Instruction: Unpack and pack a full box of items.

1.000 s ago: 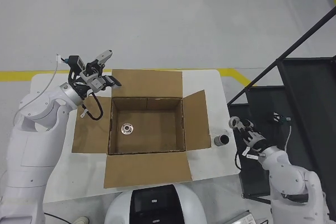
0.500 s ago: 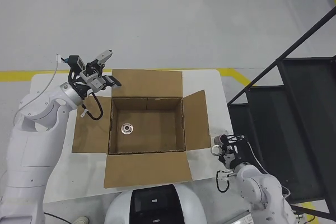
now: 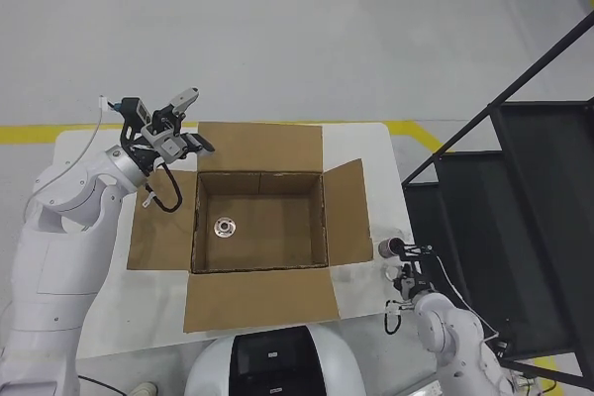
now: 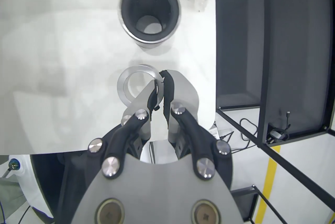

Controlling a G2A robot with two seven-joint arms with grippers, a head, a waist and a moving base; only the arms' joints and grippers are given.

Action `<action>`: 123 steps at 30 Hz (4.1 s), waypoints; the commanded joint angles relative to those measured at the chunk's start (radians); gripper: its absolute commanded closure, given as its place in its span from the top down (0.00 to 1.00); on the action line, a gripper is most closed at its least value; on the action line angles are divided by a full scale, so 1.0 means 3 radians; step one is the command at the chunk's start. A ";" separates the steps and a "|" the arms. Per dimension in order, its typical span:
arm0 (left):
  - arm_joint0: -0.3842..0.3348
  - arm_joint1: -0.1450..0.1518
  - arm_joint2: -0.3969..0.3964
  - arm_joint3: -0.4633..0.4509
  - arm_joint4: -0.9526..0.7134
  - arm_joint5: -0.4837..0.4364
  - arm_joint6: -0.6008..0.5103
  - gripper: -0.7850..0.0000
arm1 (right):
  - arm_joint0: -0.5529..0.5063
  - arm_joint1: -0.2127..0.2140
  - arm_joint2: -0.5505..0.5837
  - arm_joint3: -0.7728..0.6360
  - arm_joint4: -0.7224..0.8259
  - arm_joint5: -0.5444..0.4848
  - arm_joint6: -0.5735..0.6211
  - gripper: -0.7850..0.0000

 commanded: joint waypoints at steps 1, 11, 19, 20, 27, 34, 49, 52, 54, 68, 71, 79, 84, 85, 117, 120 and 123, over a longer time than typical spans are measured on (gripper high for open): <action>0.0000 0.0000 0.0000 0.0000 0.0000 0.0000 0.0000 1.00 | 0.0081 0.0000 -0.0011 0.0103 0.0012 0.0042 0.0034 0.00; 0.0000 0.0000 0.0000 0.0000 0.0000 0.0000 0.0000 1.00 | 0.0369 -0.0002 -0.0040 0.0451 0.0090 0.0198 0.0045 0.44; 0.0000 0.0000 0.0000 0.0000 0.0000 0.0000 0.0000 1.00 | 0.0338 0.0017 0.0119 0.0335 0.0229 0.0203 0.0083 1.00; 0.0000 0.0000 0.0000 0.0000 0.0000 0.0000 0.0000 1.00 | 0.0310 0.0022 0.0158 0.0281 0.0246 0.0198 0.0081 1.00; 0.0000 0.0000 0.0000 0.0000 0.0000 0.0000 0.0000 1.00 | 0.0060 0.0024 0.0568 -0.0348 0.1128 0.0088 0.0156 1.00; 0.0000 0.0000 0.0000 0.0000 0.0000 0.0000 0.0000 1.00 | -0.0120 -0.0005 0.0787 -0.1054 0.2619 -0.0273 0.0123 1.00; 0.0000 0.0000 0.0000 0.0000 0.0000 0.0000 0.0000 1.00 | 0.0032 0.0031 0.0069 -0.1624 0.3497 -0.0970 0.0505 1.00; 0.0000 0.0000 0.0000 0.0000 0.0000 0.0000 0.0000 1.00 | 0.0183 0.0046 -0.0169 -0.1486 0.3224 -0.0964 0.0593 1.00; 0.0000 0.0000 0.0000 0.0000 0.0000 0.0000 0.0000 1.00 | 0.0314 0.0050 -0.0359 -0.1353 0.2908 -0.0931 0.0571 1.00; 0.0000 0.0000 0.0000 0.0000 0.0000 0.0000 0.0000 1.00 | 0.1505 -0.0046 -0.1894 -0.0402 0.1480 -0.0470 0.0617 1.00; 0.0000 0.0000 0.0000 0.0000 0.0000 0.0000 0.0000 1.00 | 0.1734 -0.0087 -0.2042 -0.0204 0.1580 -0.0266 0.0689 1.00; 0.0000 0.0000 0.0000 0.0000 0.0000 0.0000 0.0000 1.00 | 0.2075 -0.0145 -0.2263 0.0163 0.1522 -0.0055 0.0626 1.00; 0.0000 0.0000 0.0000 0.0000 0.0000 0.0000 0.0000 1.00 | 0.2075 -0.0145 -0.2263 0.0163 0.1522 -0.0055 0.0626 1.00; 0.0000 0.0000 0.0000 0.0000 0.0000 0.0000 0.0000 1.00 | 0.2075 -0.0145 -0.2263 0.0163 0.1522 -0.0055 0.0626 1.00; 0.0000 0.0000 0.0000 0.0000 0.0000 0.0000 0.0000 1.00 | 0.3454 -0.0531 -0.3283 0.1935 0.1238 -0.0819 -0.0029 1.00; 0.0000 0.0000 0.0000 0.0000 0.0000 0.0000 0.0000 1.00 | 0.3518 -0.0556 -0.3266 0.2060 0.1291 -0.0899 -0.0124 1.00; 0.0000 0.0000 0.0000 0.0000 0.0000 0.0000 0.0000 1.00 | 0.3450 -0.0546 -0.3176 0.1995 0.1513 -0.1094 -0.0208 1.00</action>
